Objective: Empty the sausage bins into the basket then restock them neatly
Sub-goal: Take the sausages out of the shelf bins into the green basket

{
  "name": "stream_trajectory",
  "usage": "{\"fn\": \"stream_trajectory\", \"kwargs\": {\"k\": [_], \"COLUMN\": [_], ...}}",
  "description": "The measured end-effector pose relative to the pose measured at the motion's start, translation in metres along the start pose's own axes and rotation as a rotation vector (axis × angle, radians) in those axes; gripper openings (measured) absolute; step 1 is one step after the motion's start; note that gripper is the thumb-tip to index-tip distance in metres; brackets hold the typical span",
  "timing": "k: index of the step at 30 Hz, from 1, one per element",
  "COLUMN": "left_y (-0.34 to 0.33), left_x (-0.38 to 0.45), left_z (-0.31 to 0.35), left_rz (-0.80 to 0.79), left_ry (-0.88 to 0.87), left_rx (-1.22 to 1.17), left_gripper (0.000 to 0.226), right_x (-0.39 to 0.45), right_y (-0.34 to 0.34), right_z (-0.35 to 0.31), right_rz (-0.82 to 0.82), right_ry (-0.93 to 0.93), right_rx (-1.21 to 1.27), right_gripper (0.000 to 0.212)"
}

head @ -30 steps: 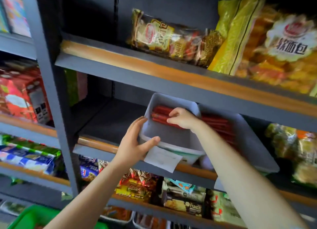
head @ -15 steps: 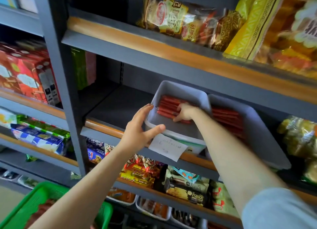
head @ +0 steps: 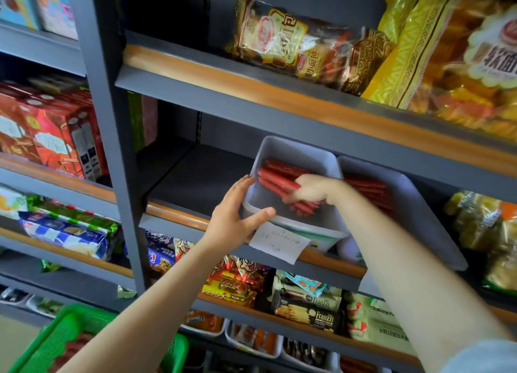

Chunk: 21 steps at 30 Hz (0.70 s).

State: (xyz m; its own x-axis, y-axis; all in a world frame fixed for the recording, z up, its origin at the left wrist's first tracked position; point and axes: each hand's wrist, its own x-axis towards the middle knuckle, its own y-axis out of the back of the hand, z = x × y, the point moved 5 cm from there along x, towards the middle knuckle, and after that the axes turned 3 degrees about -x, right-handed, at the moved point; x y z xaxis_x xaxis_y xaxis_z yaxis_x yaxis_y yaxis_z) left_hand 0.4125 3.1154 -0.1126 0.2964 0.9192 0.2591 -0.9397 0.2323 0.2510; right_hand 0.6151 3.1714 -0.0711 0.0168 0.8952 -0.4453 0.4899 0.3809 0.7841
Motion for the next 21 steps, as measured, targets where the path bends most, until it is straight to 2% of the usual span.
{"fn": "stream_trajectory", "kwargs": {"k": [2,4,6,7,9,11,14,17,21], "left_y": [0.003,0.012,0.024,0.026,0.027,0.032,0.046,0.062,0.093], "left_x": [0.000,-0.006,-0.016,-0.021,-0.030,-0.037,-0.046,-0.058,-0.075], "left_z": [0.002,0.007,0.012,0.014,0.020,0.019,0.007,-0.015,-0.048], "left_rz": [-0.011,0.059,0.137,0.108,-0.029,-0.092,-0.051,-0.014,0.028], "left_ry": [0.013,0.017,0.069,0.111,0.143,0.147,0.207,0.297,0.408], "left_rx": [-0.002,-0.038,-0.259,-0.419,-0.691,-0.822,-0.914,-0.942,-0.985], "left_gripper": [0.077,0.055,0.032,0.029,0.036,0.044,0.036,0.026,0.028], "right_x": [-0.024,-0.050,-0.077,-0.089,-0.108,-0.115,-0.112,-0.108,-0.096], "right_y": [0.006,0.008,0.002,-0.004,-0.025,-0.049,-0.082,-0.112,-0.149], "right_z": [-0.010,-0.025,-0.043,-0.052,-0.073,-0.088,-0.103,-0.114,-0.127], "right_rz": [-0.014,-0.032,-0.067,-0.090,-0.147,-0.178,-0.194,-0.234,-0.385], "right_ry": [0.077,0.164,0.238,0.270,0.329,0.354,0.318,0.275,0.198], "right_rx": [0.192,0.279,0.333,0.360,0.405,0.432,0.473,0.614,0.854], "right_gripper": [0.031,0.031,0.028,0.026,0.024,0.024,0.022,0.025,0.037]}}
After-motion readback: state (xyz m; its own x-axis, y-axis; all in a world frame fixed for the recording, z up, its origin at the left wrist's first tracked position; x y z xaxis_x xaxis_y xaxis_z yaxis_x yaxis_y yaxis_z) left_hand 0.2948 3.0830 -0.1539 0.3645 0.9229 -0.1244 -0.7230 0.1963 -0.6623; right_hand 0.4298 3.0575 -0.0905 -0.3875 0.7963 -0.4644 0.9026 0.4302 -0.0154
